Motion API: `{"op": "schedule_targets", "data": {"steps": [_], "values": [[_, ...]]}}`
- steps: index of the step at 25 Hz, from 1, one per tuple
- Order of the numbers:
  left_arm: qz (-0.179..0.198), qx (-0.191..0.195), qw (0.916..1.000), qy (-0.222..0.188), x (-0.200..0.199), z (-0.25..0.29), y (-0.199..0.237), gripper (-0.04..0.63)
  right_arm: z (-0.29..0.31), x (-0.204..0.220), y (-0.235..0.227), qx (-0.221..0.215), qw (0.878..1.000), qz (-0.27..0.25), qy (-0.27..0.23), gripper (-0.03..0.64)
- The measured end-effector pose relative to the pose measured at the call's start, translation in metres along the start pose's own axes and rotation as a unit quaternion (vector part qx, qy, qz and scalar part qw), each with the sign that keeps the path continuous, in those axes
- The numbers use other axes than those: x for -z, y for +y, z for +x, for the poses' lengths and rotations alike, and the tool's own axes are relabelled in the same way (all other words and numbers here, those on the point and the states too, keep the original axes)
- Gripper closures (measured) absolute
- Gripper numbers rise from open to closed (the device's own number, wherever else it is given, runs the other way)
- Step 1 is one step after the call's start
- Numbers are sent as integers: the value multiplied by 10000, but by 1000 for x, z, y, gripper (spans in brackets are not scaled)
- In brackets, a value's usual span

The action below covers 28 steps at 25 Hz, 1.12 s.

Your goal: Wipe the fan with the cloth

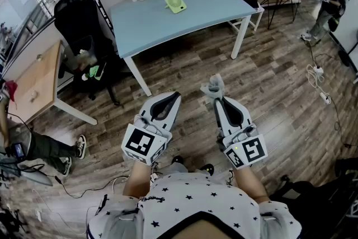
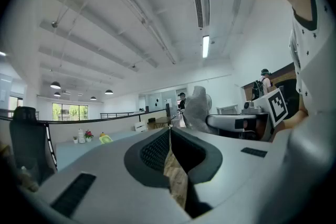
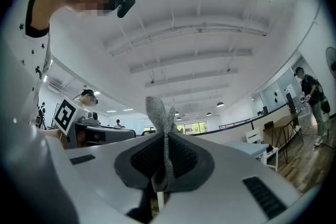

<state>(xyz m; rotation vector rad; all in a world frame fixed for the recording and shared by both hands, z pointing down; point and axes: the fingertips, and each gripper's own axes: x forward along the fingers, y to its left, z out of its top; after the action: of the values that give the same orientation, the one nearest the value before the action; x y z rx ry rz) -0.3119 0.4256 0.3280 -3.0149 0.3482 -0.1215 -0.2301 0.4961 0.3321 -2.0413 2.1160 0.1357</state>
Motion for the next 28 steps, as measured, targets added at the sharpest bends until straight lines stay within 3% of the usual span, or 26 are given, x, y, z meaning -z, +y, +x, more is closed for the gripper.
{"op": "schedule_targets", "data": {"steps": [19, 28], "values": [[-69, -40, 9999, 77, -2, 34, -49, 561, -26, 0, -35, -265, 9989, 377, 5, 597], [-42, -85, 9999, 124, 4, 43, -61, 561, -41, 7, -55, -170, 9983, 558, 17, 597]]}}
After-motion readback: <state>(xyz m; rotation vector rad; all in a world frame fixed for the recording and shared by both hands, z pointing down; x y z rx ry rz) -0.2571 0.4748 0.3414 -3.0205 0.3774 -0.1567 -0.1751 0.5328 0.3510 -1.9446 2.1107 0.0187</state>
